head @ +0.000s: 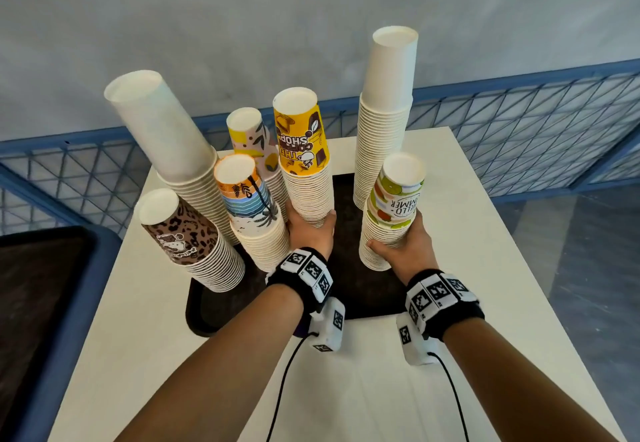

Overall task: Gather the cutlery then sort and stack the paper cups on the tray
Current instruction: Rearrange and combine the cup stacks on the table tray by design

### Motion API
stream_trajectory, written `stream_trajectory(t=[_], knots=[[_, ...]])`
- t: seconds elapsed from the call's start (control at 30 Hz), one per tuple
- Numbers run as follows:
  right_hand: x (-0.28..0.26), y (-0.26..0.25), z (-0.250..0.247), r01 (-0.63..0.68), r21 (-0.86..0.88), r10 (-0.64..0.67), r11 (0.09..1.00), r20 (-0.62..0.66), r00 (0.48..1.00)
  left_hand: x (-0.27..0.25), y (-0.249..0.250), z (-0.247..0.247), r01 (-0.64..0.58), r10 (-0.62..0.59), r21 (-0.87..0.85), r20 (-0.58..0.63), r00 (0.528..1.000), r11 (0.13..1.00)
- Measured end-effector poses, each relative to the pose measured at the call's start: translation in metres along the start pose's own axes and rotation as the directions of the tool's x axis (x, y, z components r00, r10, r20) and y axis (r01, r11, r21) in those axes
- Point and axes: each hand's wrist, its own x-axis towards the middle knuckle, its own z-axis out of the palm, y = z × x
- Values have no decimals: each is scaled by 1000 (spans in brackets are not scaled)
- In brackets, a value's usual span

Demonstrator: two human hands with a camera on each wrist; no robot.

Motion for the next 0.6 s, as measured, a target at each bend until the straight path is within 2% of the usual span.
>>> stream_trajectory(t=[0.17, 0.37, 0.6], knots=[[2, 5, 0, -1, -16, 1, 1000, 28, 1000, 22, 16, 14, -67, 67, -3, 73, 995, 998], [4, 10, 3, -6, 2, 6, 1000, 44, 999, 43, 37, 30, -43, 37, 44, 123, 992, 998], [6, 11, 3, -15, -6, 15, 1000, 63, 998, 58, 37, 40, -33, 28, 33, 148, 989, 999]])
